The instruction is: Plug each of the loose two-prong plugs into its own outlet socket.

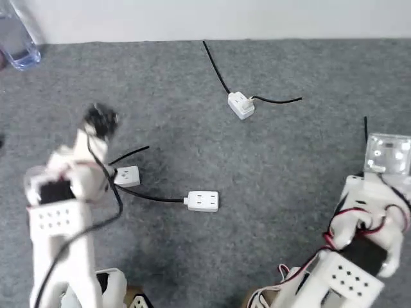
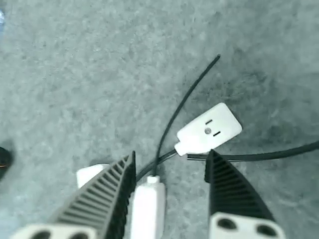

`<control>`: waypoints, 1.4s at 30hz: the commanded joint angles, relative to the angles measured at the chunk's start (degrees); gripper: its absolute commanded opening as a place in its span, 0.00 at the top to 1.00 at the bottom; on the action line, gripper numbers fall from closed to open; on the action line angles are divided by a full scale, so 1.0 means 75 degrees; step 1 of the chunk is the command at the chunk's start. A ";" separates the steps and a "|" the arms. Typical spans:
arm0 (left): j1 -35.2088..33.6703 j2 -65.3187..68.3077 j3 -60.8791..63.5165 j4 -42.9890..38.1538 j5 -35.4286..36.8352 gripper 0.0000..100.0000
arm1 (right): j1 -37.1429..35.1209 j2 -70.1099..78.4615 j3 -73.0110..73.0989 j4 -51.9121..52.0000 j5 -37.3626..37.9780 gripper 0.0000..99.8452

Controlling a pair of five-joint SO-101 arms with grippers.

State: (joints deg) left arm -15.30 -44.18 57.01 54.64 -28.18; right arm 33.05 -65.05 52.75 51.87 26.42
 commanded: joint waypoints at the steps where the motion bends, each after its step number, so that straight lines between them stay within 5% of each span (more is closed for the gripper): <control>1: 0.0035 -0.1559 0.1893 -0.0973 -0.0035 0.79 | 0.0147 0.1166 -0.1266 0.0299 0.0856 0.72; 12: 0.0129 -0.6107 0.4917 -0.0844 -0.0023 0.79 | 0.1459 0.7555 -0.5873 0.1705 0.2977 0.74; 18: 0.0141 -0.8088 0.5257 0.0563 -0.0047 0.79 | 0.1483 1.0251 -0.8135 0.2479 0.4489 0.74; 26: 0.0293 -0.7936 0.5257 0.0633 -0.0070 0.79 | 0.1389 1.2759 -0.9881 0.2491 0.5240 0.76; 42: 0.0610 -0.7889 0.5257 0.0680 -0.0070 0.79 | 0.1483 1.4001 -1.0632 0.2421 0.6517 0.98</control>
State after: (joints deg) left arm -10.99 -103.16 96.66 59.38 -28.18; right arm 43.34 40.35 -24.97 69.63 74.33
